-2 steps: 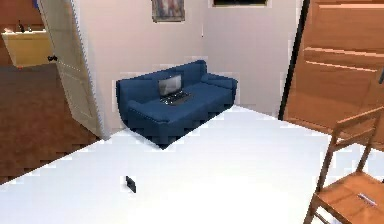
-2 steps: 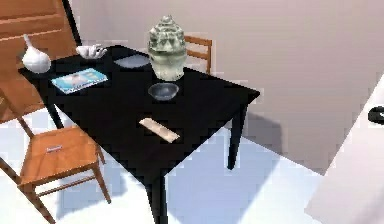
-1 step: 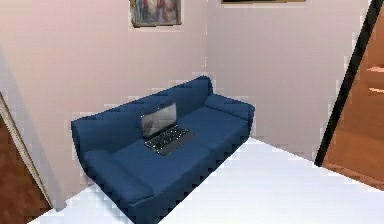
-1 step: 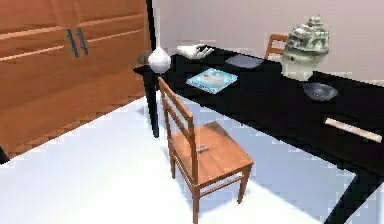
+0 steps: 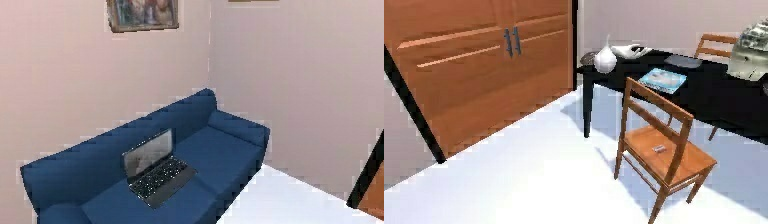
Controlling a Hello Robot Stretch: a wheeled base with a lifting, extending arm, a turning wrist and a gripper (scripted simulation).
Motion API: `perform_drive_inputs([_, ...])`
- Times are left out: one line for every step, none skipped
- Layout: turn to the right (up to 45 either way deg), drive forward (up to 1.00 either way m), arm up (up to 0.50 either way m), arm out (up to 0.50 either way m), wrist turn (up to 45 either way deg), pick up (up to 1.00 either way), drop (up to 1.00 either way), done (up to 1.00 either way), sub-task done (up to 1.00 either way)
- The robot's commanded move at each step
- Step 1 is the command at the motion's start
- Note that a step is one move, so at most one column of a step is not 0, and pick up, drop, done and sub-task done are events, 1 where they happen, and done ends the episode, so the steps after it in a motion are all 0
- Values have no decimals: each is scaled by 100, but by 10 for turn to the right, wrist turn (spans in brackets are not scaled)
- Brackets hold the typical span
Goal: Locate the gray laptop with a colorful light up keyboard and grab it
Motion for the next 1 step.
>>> perform_drive_inputs([-450, 0, 0, 0, 0, 0, 0, 0, 0])
